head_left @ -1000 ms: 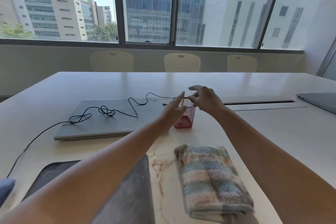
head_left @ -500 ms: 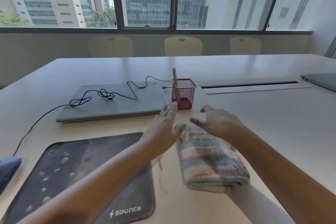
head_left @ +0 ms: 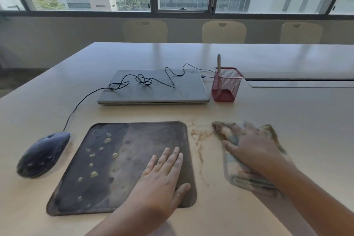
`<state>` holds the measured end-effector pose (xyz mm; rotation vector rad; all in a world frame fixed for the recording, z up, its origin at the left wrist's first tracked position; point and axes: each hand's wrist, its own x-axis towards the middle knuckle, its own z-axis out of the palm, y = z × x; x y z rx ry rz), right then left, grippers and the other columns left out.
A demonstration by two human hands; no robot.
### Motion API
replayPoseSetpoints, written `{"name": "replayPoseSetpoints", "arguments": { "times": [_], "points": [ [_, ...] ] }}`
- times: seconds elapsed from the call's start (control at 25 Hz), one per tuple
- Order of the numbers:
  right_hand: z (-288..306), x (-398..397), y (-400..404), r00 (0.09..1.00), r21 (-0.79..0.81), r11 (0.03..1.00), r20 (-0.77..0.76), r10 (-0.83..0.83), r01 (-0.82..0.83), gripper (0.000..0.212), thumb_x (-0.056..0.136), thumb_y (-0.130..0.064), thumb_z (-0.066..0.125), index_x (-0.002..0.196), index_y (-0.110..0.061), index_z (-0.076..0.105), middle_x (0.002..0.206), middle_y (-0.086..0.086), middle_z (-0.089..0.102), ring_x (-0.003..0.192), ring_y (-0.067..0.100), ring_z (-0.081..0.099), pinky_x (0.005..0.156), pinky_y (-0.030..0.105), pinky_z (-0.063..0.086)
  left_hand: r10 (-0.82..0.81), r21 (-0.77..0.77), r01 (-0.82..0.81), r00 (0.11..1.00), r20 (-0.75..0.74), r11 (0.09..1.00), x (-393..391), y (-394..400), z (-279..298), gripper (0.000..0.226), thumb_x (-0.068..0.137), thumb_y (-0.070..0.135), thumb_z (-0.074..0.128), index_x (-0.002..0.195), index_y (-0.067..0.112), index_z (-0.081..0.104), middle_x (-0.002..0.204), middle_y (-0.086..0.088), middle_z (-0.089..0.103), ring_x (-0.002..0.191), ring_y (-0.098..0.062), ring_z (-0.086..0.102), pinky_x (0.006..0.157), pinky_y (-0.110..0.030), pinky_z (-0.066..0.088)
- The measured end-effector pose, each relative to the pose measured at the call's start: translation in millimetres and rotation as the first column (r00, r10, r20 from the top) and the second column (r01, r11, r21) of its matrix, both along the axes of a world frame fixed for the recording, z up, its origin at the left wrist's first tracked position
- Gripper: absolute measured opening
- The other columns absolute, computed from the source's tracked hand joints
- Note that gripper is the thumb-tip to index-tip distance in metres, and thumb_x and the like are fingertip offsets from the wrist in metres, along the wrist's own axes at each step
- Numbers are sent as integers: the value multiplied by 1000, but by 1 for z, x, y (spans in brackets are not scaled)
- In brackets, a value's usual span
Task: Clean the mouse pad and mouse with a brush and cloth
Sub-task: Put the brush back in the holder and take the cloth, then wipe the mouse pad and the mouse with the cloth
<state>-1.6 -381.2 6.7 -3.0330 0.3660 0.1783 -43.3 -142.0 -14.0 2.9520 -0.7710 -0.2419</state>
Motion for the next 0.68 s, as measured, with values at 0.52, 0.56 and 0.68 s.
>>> {"name": "replayPoseSetpoints", "arguments": {
  "times": [0.52, 0.56, 0.68],
  "points": [
    [61, 10, 72, 856, 118, 916, 418, 303, -382, 47, 82, -32, 58, 126, -46, 50, 126, -5, 58, 107, 27, 56, 92, 38, 44, -29, -64, 31, 999, 38, 997, -18, 23, -4, 68, 96, 52, 16, 145, 18, -15, 152, 7, -26, 137, -12, -29, 111, -35, -19],
    [62, 13, 89, 829, 121, 887, 430, 358, -446, 47, 82, -30, 59, 126, -44, 50, 127, -4, 57, 109, 26, 56, 93, 37, 43, -32, -66, 35, 998, 52, 997, -23, 31, -2, 68, 95, 52, 16, 145, 18, -16, 151, 8, -27, 137, -12, -30, 111, -34, -19],
    [55, 23, 137, 775, 116, 810, 397, 492, -574, 48, 85, -30, 56, 130, -43, 47, 133, -5, 51, 116, 26, 50, 97, 36, 40, 32, -86, -17, 984, 174, 996, -39, 58, 1, 65, 94, 51, 4, 147, 15, 20, 156, 5, 9, 143, -10, 6, 115, -20, 8]
  ]
}}
